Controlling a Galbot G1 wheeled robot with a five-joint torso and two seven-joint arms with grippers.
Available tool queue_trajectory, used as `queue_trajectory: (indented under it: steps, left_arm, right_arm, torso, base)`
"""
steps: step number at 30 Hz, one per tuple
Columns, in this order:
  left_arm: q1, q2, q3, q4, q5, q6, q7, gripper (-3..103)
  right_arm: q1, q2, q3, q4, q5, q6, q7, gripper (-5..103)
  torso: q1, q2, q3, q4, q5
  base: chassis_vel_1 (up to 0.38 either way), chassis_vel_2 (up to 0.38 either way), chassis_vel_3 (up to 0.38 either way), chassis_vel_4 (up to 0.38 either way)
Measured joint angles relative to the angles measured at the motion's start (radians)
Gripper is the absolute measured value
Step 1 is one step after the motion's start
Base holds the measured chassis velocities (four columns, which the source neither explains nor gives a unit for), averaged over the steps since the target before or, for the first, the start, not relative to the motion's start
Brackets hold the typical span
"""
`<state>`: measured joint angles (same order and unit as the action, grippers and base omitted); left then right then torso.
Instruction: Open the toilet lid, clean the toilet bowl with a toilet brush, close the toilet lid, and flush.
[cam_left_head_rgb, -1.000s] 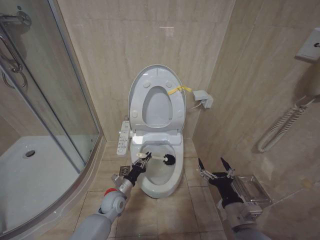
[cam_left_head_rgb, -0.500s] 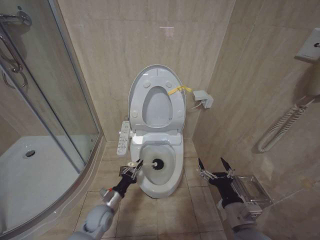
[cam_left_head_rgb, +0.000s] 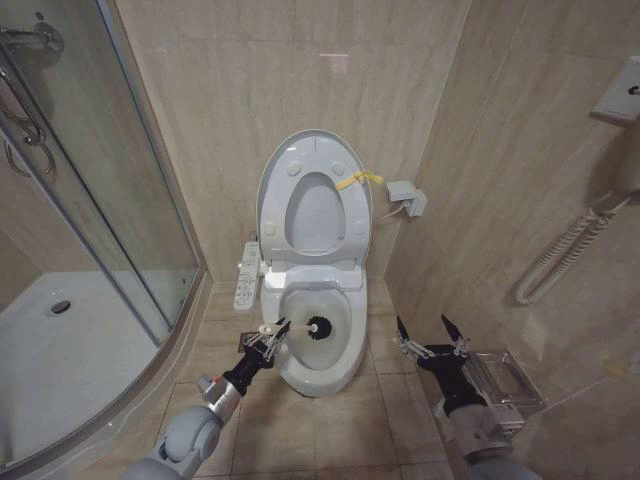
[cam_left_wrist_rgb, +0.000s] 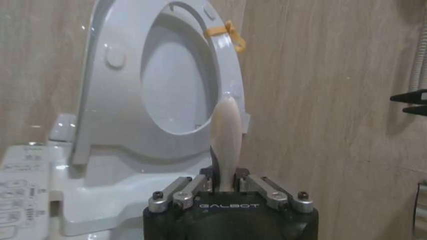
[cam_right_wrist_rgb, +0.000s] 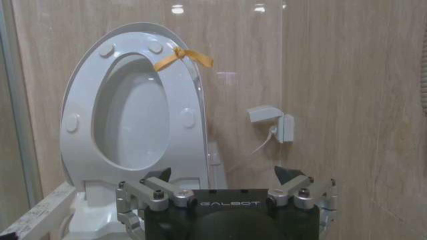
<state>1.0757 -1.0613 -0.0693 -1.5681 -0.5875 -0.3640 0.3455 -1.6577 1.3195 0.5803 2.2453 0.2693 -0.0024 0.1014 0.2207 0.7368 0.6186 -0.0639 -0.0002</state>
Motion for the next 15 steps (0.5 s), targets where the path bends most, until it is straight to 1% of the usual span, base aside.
queue_trajectory:
  steps: [2, 3, 5, 7, 9, 11, 15]
  left_arm:
    - [-0.044, -0.008, 0.03, 0.032, -0.016, 0.016, 0.009, 18]
    - [-0.044, -0.008, 0.03, 0.032, -0.016, 0.016, 0.009, 18]
    - [-0.097, -0.015, 0.066, 0.062, -0.03, 0.032, 0.014, 18]
    - [-0.118, -0.017, 0.079, 0.075, -0.033, 0.036, 0.015, 18]
    - [-0.164, -0.017, 0.104, 0.103, -0.04, 0.046, 0.021, 18]
    - [-0.183, -0.014, 0.117, 0.116, -0.044, 0.048, 0.025, 18]
    - [-0.231, -0.013, 0.154, 0.15, -0.049, 0.05, 0.037, 18]
  right_arm:
    - [0.0, 0.0, 0.0, 0.0, 0.0, 0.0, 0.0, 100]
    - [0.0, 0.0, 0.0, 0.0, 0.0, 0.0, 0.0, 100]
    - [0.0, 0.0, 0.0, 0.0, 0.0, 0.0, 0.0, 100]
    - [0.0, 0.0, 0.0, 0.0, 0.0, 0.0, 0.0, 100]
    - [0.0, 0.0, 0.0, 0.0, 0.0, 0.0, 0.0, 100]
    - [0.0, 0.0, 0.0, 0.0, 0.0, 0.0, 0.0, 100]
    - [0.0, 0.0, 0.0, 0.0, 0.0, 0.0, 0.0, 100]
  torso:
    - [0.0, 0.0, 0.0, 0.0002, 0.0002]
    - [0.0, 0.0, 0.0, 0.0002, 0.0002]
    - [0.0, 0.0, 0.0, -0.0001, 0.0001]
    - [0.0, 0.0, 0.0, -0.0004, 0.0002]
    - [0.0, 0.0, 0.0, -0.0003, 0.0002]
    - [0.0, 0.0, 0.0, 0.0002, 0.0002]
    - [0.0, 0.0, 0.0, 0.0002, 0.0003]
  base:
    - [0.0, 0.0, 0.0, 0.0]
    - [0.0, 0.0, 0.0, 0.0]
    - [0.0, 0.0, 0.0, 0.0]
    - [0.0, 0.0, 0.0, 0.0]
    - [0.0, 0.0, 0.0, 0.0]
    - [0.0, 0.0, 0.0, 0.0]
    - [0.0, 0.0, 0.0, 0.0]
